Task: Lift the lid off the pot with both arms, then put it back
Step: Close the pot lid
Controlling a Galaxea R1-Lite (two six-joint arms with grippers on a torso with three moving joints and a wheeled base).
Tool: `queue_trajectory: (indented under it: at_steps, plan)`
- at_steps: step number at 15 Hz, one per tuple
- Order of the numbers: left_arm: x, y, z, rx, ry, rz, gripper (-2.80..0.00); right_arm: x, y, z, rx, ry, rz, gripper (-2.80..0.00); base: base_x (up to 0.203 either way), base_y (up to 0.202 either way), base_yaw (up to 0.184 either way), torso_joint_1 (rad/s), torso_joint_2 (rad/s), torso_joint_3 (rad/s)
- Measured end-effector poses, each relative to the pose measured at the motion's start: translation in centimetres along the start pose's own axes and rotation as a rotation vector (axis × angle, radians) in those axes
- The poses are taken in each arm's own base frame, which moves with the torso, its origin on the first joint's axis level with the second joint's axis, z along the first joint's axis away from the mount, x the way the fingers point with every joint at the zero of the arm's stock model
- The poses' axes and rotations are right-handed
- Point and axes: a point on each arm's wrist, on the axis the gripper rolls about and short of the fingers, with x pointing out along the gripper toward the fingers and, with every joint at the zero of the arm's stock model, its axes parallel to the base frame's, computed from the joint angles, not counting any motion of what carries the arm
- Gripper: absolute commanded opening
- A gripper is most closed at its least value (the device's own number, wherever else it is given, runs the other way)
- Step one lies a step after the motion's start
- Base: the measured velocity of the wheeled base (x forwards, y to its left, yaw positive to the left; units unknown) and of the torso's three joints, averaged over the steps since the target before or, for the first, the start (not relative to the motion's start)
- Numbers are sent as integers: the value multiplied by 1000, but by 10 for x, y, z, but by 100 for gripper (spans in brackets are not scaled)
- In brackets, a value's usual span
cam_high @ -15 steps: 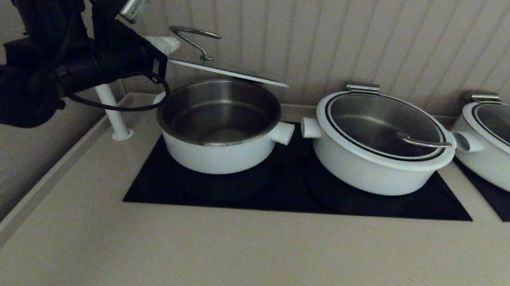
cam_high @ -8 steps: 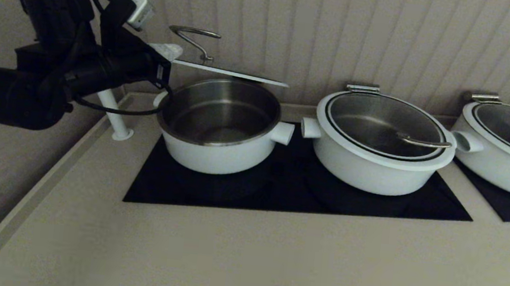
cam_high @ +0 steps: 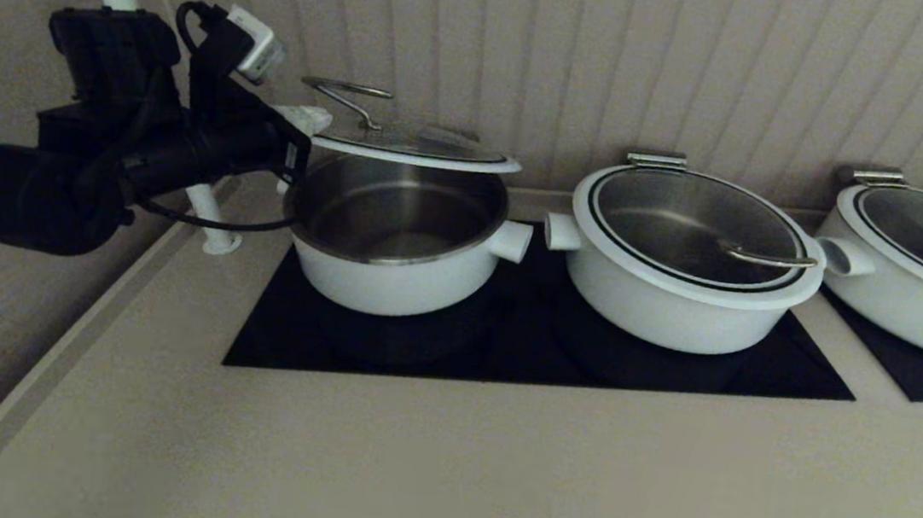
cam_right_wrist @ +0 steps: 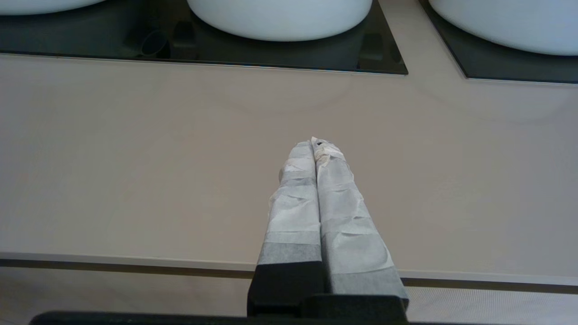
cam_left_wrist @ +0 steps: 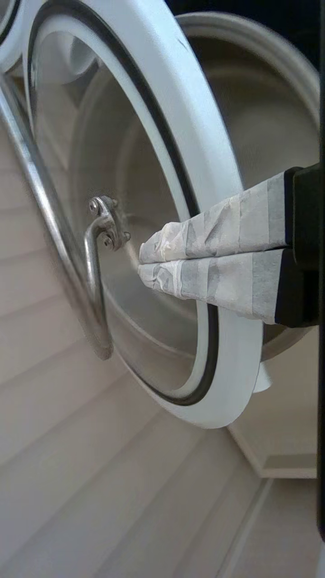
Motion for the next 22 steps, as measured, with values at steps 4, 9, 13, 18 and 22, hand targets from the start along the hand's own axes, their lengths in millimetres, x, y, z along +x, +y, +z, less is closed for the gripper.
queue_trajectory:
  at_steps: [4, 9, 13, 18, 22]
  plan:
    - [-2, -2, -4, -4, 14, -5, -280, 0, 0, 0, 0, 0, 0, -280, 0, 0, 0, 0, 0, 0]
    - [-10, -8, -15, -18, 59, -20, -280, 0, 0, 0, 0, 0, 0, -280, 0, 0, 0, 0, 0, 0]
    - [-15, -12, -20, -26, 80, -27, -280, 0, 0, 0, 0, 0, 0, -280, 0, 0, 0, 0, 0, 0]
    - [-19, -15, -27, -32, 101, -35, -280, 0, 0, 0, 0, 0, 0, -280, 0, 0, 0, 0, 0, 0]
    - [-21, -18, -34, -21, 61, -19, -280, 0, 0, 0, 0, 0, 0, -280, 0, 0, 0, 0, 0, 0]
